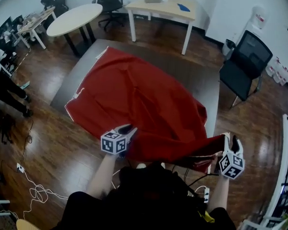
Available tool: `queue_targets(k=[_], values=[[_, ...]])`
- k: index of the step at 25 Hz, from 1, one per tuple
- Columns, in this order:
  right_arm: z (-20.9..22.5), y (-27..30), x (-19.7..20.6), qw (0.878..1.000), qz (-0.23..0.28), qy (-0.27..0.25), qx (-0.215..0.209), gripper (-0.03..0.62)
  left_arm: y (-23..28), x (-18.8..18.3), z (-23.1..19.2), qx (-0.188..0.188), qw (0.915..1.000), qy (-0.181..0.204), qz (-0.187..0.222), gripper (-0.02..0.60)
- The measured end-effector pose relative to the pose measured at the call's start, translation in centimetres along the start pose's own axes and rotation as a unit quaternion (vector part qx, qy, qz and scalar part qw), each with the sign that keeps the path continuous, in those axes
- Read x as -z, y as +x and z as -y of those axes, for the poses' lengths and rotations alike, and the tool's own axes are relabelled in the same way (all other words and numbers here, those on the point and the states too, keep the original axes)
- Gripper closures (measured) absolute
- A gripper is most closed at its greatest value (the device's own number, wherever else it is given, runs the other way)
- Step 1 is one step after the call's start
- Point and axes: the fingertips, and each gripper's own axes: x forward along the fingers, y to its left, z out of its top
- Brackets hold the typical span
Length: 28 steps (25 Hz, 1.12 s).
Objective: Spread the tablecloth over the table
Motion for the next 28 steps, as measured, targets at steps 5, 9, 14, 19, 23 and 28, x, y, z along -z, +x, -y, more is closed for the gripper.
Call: queue_targets(k=[5,9,14,19,23,28], values=[[-3.1,5.6,5.3,0.995,-0.097,-0.005,-0.034,0.421,-3.8,0.7,-3.7,-0.052,0.9982,-0.03,0.01,0.458],[-0.1,8.4,7.1,0.992,-0.126,-0.004,0.003,0.531,-6.4,1.9,-5.4,-0.096,0.9937,-0.056,0.009,0.459],[4.5,12.4,5.1,0.992,-0.116,0.048,0.012,0.576,-8.8,2.5,-8.4,-0.151,0.9863,-0.067,0.006,0.459],[3.2,14.6,6.3,0.99,-0.137,0.021,-0.019,0.45,-10.0,3.5,-9.9,-0.211,0.9767,-0.038,-0.012,0.459],[5.5,12.9,2.8,0.997,-0.073,-0.002,0.016,0.408,-12.2,3.6,-11.9,-0.268,0.9612,-0.063,0.018,0.459],[3.7,11.0,1.2,0.999,-0.034,-0.002,-0.004,0.408,-14.6,4.9,-18.4,-0.331,0.9388,-0.089,0.033,0.459]])
